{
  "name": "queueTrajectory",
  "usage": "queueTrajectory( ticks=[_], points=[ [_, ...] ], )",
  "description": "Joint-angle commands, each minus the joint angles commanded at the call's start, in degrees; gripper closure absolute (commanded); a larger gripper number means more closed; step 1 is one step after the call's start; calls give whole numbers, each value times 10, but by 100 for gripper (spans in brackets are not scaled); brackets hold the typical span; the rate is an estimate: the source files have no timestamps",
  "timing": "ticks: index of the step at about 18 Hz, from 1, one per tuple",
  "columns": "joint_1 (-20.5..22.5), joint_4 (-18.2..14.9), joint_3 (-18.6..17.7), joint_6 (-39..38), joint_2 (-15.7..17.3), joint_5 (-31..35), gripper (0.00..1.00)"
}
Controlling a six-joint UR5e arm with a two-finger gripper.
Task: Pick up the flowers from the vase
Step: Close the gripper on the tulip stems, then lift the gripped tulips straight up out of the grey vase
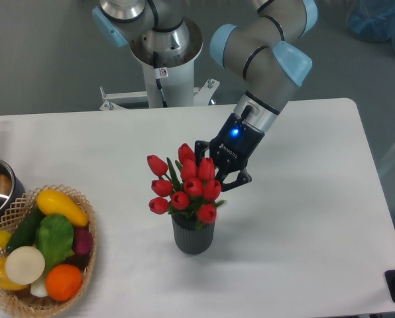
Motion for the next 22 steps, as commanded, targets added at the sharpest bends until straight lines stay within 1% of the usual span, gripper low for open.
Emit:
queueTrajectory(
  ticks=[4, 8, 11, 13, 17, 19, 22],
  points=[
    [1, -1, 1, -4, 20, -10, 90],
    [2, -4, 2, -17, 31, -14, 90],
    [5, -6, 11, -39, 44, -14, 90],
    [5, -7, 18, -56, 51, -26, 90],
    [6, -8, 39, -119, 75, -36, 90],
    [6, -9, 47, -135, 78, -46, 90],
    [6, -9, 50, -153, 85, -68, 90]
  ],
)
